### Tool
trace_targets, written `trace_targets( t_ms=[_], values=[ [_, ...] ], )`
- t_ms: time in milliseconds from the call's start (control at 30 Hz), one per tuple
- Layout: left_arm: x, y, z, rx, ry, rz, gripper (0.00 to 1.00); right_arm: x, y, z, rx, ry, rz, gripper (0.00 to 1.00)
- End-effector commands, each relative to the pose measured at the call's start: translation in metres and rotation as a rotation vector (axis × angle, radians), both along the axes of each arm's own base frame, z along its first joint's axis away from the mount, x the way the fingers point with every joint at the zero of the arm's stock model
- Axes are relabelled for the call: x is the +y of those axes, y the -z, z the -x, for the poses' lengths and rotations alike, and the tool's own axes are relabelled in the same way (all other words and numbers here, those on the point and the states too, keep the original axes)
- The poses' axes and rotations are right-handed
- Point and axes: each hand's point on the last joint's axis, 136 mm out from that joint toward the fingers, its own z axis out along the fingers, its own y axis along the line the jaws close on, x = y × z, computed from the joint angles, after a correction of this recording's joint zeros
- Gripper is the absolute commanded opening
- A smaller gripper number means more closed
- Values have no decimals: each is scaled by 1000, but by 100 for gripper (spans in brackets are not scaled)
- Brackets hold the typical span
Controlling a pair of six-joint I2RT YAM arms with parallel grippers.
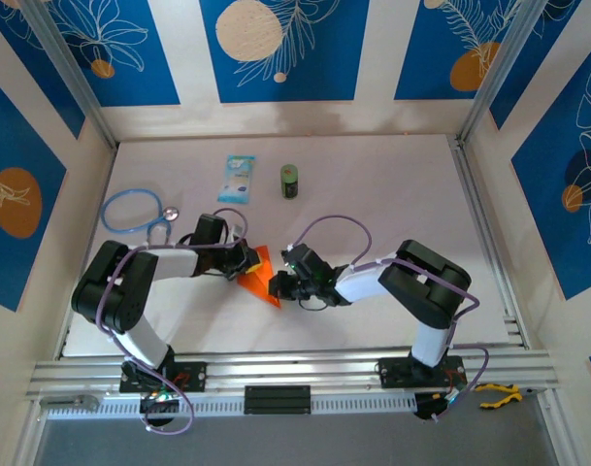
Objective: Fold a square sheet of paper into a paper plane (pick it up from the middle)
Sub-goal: Fourth fold the wing at the center of the table.
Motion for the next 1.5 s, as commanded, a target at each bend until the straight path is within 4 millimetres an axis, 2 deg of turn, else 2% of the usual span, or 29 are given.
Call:
trace_targets(
  t_ms=[0,233,700,933,1133,1467],
  values=[
    [-9,-5,2,-16,35,16,4,-18,32,14,103,8,99,6],
    [-8,6,6,8,35,-4,4,-20,33,12,112,20,105,6],
    [-8,12,2,15,39,-34,4,-19,33,15,130,7,113,10],
    [-5,20,4,32,45,-54,4,-14,19,14,128,-6,88,17],
    [-4,23,7,34,49,-61,4,-13,3,16,112,-30,70,20],
    [-4,24,8,35,52,-64,3,-17,5,32,151,-59,50,16]
  ],
)
